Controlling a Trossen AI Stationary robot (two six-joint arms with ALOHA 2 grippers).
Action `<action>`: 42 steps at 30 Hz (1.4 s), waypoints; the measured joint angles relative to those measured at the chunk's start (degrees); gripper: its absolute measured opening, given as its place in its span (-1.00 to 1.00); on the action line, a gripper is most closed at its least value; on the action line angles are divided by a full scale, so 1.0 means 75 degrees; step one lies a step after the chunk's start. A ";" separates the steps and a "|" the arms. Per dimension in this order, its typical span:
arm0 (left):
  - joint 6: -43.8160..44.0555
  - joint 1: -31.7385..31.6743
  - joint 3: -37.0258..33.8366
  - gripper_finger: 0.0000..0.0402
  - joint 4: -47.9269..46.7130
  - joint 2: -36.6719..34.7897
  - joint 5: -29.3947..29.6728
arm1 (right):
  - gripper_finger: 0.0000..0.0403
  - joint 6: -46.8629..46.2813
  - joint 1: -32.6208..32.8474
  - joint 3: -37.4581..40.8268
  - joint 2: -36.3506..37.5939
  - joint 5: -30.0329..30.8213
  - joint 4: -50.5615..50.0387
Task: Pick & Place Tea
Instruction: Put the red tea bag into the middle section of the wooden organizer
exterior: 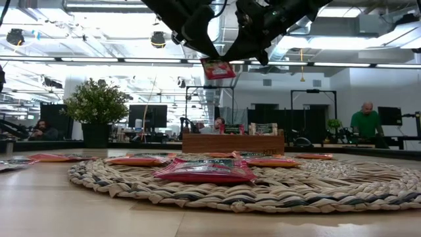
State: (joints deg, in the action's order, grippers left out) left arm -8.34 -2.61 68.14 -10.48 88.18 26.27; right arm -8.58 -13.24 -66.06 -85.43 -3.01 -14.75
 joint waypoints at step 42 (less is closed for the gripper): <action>0.0236 0.0003 0.0000 -1.00 0.0005 -0.0006 -0.0321 | -0.87 0.0201 -0.0007 0.0003 0.0000 -0.0398 0.0036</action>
State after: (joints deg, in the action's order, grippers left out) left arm -6.57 -2.59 68.14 -10.44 88.14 23.86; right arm -7.07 -13.30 -66.04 -85.43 -5.99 -14.48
